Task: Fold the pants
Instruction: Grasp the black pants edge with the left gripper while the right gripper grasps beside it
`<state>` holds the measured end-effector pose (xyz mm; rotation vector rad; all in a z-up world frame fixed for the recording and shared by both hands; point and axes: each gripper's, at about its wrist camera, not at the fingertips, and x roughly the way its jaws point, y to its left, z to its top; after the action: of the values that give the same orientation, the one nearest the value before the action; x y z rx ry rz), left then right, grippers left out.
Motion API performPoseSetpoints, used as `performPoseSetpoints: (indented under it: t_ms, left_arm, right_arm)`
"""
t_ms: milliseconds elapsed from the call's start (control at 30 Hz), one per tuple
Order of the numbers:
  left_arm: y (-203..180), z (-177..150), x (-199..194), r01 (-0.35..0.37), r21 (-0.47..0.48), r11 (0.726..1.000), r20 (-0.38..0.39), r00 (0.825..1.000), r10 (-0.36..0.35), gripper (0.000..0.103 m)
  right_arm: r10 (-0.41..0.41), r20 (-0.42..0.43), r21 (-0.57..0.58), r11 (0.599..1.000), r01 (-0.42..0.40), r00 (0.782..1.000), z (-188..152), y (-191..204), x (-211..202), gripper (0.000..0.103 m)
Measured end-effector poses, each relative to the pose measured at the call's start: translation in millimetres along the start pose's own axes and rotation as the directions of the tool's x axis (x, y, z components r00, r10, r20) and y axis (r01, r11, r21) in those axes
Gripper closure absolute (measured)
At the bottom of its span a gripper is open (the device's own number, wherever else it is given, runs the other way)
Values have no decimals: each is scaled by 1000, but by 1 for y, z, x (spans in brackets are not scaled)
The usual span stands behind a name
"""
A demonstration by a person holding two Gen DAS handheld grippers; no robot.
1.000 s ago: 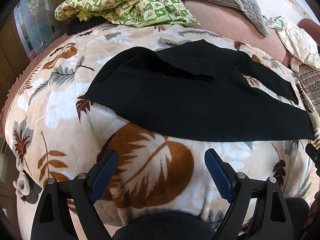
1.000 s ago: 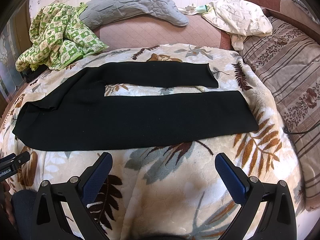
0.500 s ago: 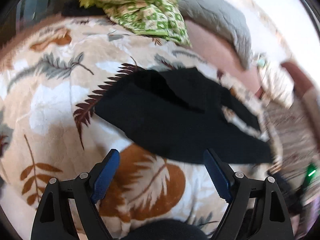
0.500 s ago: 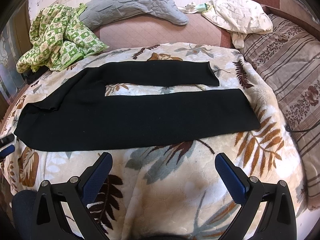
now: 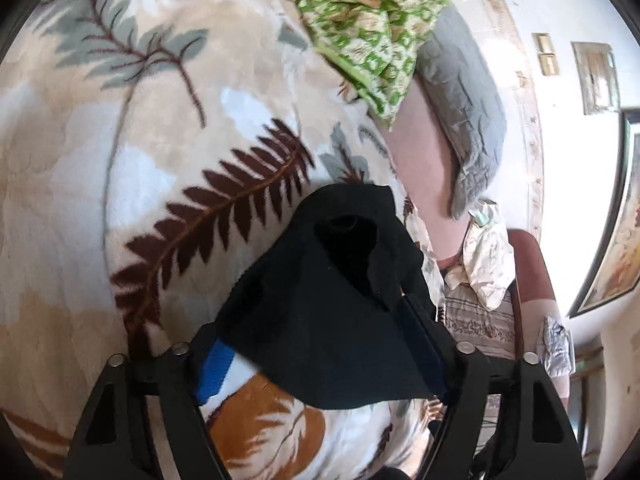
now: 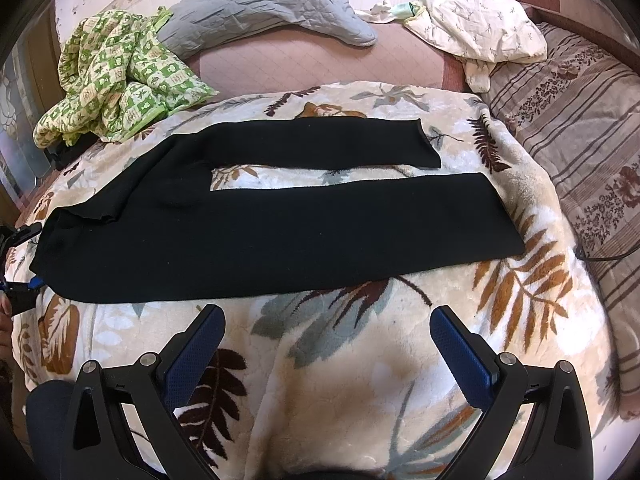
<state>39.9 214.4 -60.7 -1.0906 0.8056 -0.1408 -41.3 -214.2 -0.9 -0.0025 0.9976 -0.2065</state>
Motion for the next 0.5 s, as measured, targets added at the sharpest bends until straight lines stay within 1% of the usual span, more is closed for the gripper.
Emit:
performPoseSetpoints:
  t_ms: [33,67,100,133,167,233,267,300,333,367,400,433,467,500]
  left_arm:
    - [-2,-4,1,-16,14,1000,11,1000,16,48]
    - [-2,-7,1,-57,29,998,25,998,56,60]
    - [-2,-10,2,-110,38,993,31,994,109,81]
    - [-4,-15,5,-142,47,989,29,990,141,93]
    - [-6,-17,6,-173,62,983,32,985,171,94]
    - [-12,-23,5,-209,96,973,59,977,204,97]
    - [-16,-25,5,-218,110,970,67,975,212,97]
    - [-21,-27,4,-227,126,966,77,973,219,97]
    - [-26,-30,3,-231,140,963,85,972,221,96]
    - [-29,-31,3,-229,145,963,87,972,218,96]
    - [-32,-33,5,-230,145,962,89,972,219,93]
    - [-34,-33,7,-232,143,962,87,971,221,89]
    - [-36,-35,9,-230,140,963,84,972,220,86]
    - [-38,-36,8,-225,135,965,82,973,215,78]
  right_arm:
    - [3,7,8,1000,-3,1000,0,-3,-1,1]
    - [15,23,32,999,-16,1000,0,-6,-5,1]
    - [43,42,68,997,-46,998,1,-14,-8,2]
    - [102,71,120,987,-110,992,1,-28,-13,2]
    - [149,105,174,971,-166,983,3,-44,-17,2]
    - [194,174,279,930,-238,965,9,-84,-22,2]
    - [225,202,354,891,-285,953,13,-113,-21,2]
    - [268,226,423,839,-342,936,15,-137,-18,2]
    - [313,252,470,787,-399,916,17,-156,-13,2]
    - [381,279,511,718,-472,882,20,-176,-5,2]
    - [431,283,536,669,-514,857,22,-189,4,2]
    - [464,272,563,634,-531,843,24,-199,15,3]
    - [472,258,588,616,-524,843,24,-206,25,4]
    - [473,234,607,611,-508,849,24,-210,34,5]
